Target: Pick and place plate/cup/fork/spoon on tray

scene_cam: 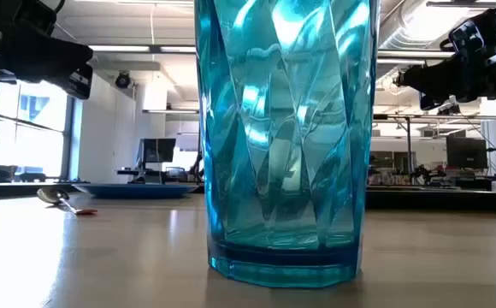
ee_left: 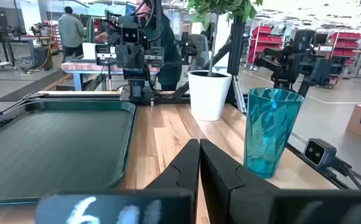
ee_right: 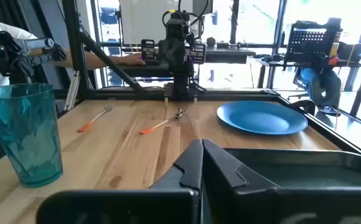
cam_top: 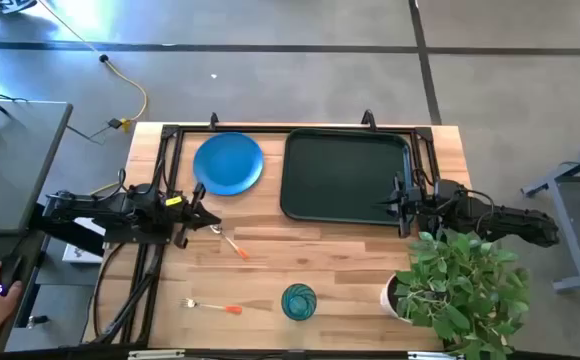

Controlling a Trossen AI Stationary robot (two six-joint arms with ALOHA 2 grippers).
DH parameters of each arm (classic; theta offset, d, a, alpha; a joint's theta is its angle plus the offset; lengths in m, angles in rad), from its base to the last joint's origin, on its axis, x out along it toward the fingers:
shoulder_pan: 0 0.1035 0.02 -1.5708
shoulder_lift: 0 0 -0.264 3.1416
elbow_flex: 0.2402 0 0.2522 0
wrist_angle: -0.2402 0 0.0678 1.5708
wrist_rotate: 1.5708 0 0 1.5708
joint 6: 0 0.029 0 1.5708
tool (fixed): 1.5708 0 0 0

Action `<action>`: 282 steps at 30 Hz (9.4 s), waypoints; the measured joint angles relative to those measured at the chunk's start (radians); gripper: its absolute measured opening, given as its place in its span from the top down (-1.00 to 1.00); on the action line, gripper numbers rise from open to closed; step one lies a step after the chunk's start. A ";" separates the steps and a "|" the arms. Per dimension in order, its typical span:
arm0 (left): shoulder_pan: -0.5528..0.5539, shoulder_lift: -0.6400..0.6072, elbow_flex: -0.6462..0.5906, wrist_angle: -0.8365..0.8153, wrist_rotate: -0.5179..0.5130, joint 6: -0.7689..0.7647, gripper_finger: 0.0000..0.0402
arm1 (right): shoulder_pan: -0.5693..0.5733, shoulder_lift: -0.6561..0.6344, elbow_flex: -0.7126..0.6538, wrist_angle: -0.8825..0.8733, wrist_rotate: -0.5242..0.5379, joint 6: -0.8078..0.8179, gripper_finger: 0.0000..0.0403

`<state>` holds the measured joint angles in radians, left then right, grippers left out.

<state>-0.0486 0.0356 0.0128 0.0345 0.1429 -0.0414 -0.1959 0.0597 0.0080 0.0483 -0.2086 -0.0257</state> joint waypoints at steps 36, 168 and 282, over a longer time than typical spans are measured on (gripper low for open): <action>0.000 0.000 0.000 0.000 0.000 0.000 0.98 | 0.000 0.000 0.000 0.000 0.000 0.000 1.00; 0.141 0.220 0.000 0.035 -0.726 -0.068 0.51 | -0.019 1.663 1.178 -0.143 0.503 0.500 0.21; 0.836 1.068 0.638 -0.128 -0.377 -0.038 0.04 | -0.138 2.317 1.941 -0.401 0.233 0.643 0.26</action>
<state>0.7874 1.1039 0.6510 -0.0935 -0.2345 -0.0798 -0.3340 2.3768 1.9489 -0.3525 0.0247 0.6170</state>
